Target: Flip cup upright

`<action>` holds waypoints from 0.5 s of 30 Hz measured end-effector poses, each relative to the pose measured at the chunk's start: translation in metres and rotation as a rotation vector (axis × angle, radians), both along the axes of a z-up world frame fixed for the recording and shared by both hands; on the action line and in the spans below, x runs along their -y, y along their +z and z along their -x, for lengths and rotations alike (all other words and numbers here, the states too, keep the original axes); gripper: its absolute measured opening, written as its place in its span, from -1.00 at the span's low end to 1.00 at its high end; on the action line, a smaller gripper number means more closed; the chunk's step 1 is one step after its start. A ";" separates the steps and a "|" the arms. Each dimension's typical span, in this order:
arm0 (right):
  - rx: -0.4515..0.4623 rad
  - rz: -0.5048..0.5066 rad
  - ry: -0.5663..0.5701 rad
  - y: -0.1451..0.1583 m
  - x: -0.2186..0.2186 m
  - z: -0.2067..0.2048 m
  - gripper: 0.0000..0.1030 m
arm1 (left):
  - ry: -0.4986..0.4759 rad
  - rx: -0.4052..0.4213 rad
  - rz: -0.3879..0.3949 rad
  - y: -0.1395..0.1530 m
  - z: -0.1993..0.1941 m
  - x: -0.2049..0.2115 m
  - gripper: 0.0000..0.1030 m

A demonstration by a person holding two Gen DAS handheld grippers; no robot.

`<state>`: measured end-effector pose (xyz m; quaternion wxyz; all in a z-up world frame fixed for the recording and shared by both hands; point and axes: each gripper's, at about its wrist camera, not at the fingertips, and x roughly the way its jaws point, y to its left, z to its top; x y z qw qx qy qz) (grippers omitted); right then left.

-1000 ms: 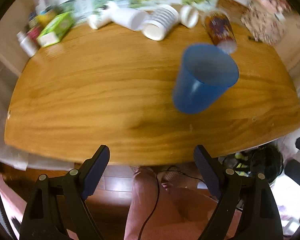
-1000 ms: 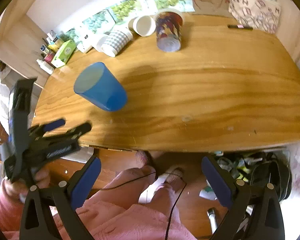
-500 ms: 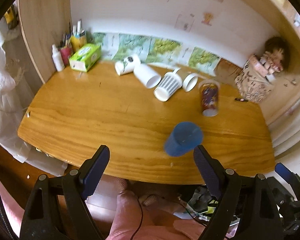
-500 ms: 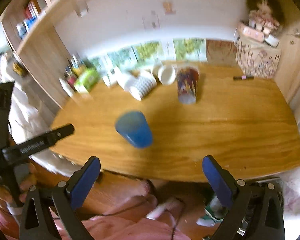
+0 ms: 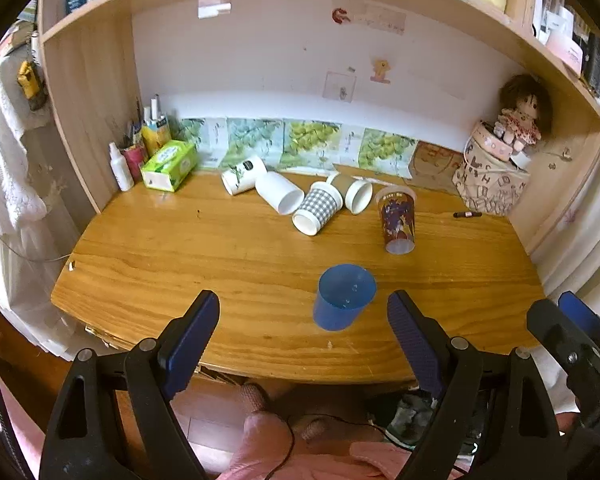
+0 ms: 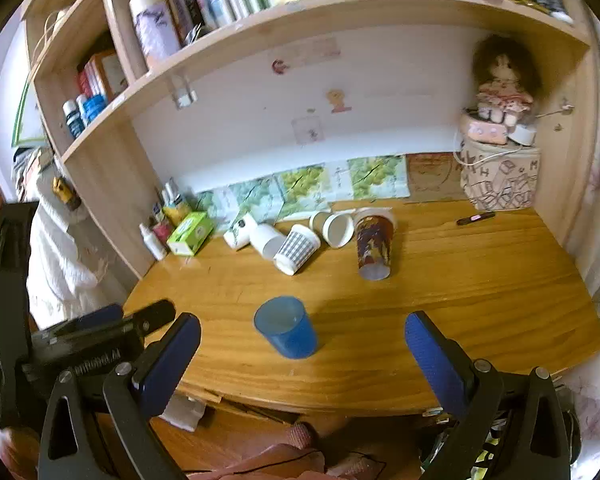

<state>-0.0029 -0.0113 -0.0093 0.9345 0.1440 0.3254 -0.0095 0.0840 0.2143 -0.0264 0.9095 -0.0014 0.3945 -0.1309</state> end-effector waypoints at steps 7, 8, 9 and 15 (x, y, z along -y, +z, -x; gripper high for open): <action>-0.017 0.005 -0.012 -0.004 0.003 -0.001 0.99 | 0.097 0.126 -0.005 0.014 0.016 -0.007 0.71; -0.014 0.008 -0.015 -0.003 0.003 0.000 0.99 | 0.119 0.157 -0.016 0.017 0.018 -0.008 0.73; -0.010 0.011 -0.019 -0.002 0.004 0.000 0.99 | 0.131 0.174 -0.022 0.018 0.020 -0.008 0.78; -0.001 0.023 -0.020 -0.001 0.004 -0.001 0.99 | 0.137 0.251 -0.030 0.025 0.030 -0.005 0.98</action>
